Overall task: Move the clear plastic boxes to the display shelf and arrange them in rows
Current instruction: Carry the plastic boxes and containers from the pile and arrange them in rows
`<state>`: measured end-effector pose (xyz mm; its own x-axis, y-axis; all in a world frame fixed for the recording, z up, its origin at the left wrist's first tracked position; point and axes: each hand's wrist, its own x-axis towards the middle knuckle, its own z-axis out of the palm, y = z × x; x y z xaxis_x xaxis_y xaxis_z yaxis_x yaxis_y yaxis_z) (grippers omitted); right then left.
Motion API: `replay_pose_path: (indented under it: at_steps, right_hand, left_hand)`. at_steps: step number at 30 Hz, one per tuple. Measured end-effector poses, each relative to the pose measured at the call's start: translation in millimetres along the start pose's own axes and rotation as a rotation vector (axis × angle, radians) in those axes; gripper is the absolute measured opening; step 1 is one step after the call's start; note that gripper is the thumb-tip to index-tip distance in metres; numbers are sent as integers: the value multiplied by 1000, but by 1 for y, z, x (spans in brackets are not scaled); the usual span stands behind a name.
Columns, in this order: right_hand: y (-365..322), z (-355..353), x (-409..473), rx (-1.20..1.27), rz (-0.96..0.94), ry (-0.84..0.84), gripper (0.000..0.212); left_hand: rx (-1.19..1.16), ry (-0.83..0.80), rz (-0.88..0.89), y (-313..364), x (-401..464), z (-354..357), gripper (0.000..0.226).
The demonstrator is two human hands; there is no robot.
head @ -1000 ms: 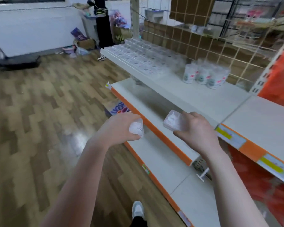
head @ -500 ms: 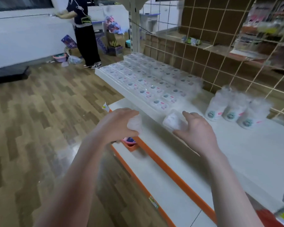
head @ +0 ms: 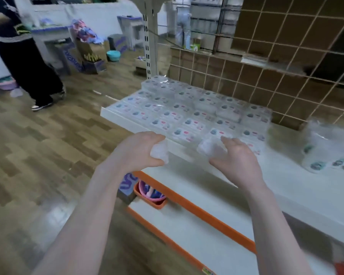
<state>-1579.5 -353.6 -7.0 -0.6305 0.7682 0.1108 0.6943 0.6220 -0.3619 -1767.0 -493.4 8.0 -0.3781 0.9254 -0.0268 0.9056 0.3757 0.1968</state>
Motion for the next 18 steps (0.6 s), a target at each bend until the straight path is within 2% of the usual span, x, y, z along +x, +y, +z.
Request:
replay_pose_path:
  at_steps: [8, 14, 18]
  right_hand:
    - [-101, 38, 48, 2, 102, -5, 67]
    - [-131, 56, 94, -14, 139, 9, 68]
    - [-139, 69, 128, -8, 153, 53, 56]
  left_hand:
    - [-20, -24, 71, -120, 33, -36, 73]
    - [-25, -35, 121, -164, 74, -44, 71]
    - [-1, -2, 157, -180, 108, -47, 68]
